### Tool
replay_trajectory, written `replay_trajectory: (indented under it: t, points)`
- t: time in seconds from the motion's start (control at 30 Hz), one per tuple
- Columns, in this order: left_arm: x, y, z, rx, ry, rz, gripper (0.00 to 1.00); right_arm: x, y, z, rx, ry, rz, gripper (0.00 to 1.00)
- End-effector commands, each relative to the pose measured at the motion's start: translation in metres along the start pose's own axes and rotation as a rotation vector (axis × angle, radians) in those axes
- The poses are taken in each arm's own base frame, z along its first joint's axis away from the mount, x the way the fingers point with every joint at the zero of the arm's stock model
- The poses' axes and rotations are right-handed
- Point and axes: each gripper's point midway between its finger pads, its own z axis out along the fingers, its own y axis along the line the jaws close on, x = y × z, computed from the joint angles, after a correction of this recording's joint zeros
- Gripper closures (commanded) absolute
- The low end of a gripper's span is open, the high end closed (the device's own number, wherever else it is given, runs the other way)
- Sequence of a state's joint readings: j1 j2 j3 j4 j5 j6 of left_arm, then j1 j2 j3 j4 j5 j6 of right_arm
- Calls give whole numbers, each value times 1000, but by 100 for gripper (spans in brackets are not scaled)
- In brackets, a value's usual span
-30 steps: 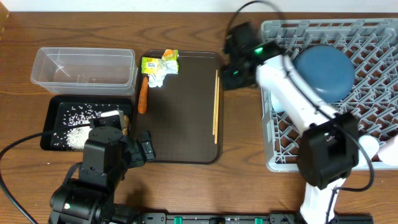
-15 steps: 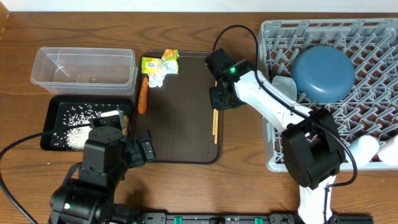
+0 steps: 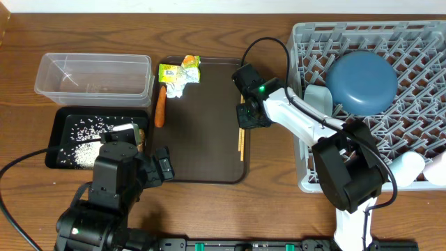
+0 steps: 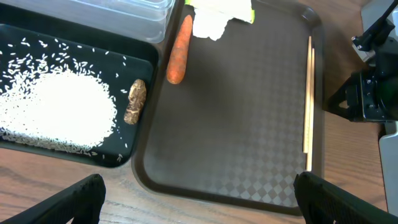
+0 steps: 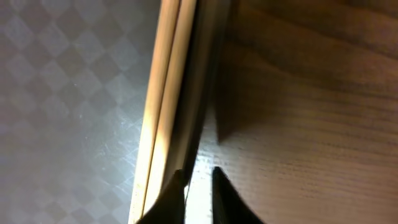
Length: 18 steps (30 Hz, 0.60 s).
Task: Sort waste into correct bins and load items into the dishwasher rack
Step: 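Move right gripper to the wooden chopsticks on the brown tray and grasp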
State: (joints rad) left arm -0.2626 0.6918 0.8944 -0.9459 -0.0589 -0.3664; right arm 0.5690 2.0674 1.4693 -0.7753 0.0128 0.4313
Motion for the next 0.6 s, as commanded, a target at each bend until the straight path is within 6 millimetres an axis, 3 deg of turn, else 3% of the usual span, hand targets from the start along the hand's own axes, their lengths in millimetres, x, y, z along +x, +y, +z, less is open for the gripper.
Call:
replay_trajectory:
  t: [0.0, 0.2, 0.27, 0.43, 0.57]
  points:
    - [-6, 0, -5, -1, -17, -6, 2, 9, -3, 11, -4, 32, -18, 82]
    - [-6, 0, -5, -1, -17, -6, 2, 12, -4, 12, -3, 42, -23, 78]
    - [-6, 0, -5, -1, -17, -6, 2, 14, -8, 12, 13, 48, -21, 82]
    - [-6, 0, -5, -1, -17, -6, 2, 23, -45, 12, 183, 61, 54, 84]
    - [-6, 0, -5, -1, -17, -6, 2, 24, -60, 11, 208, 77, 78, 83]
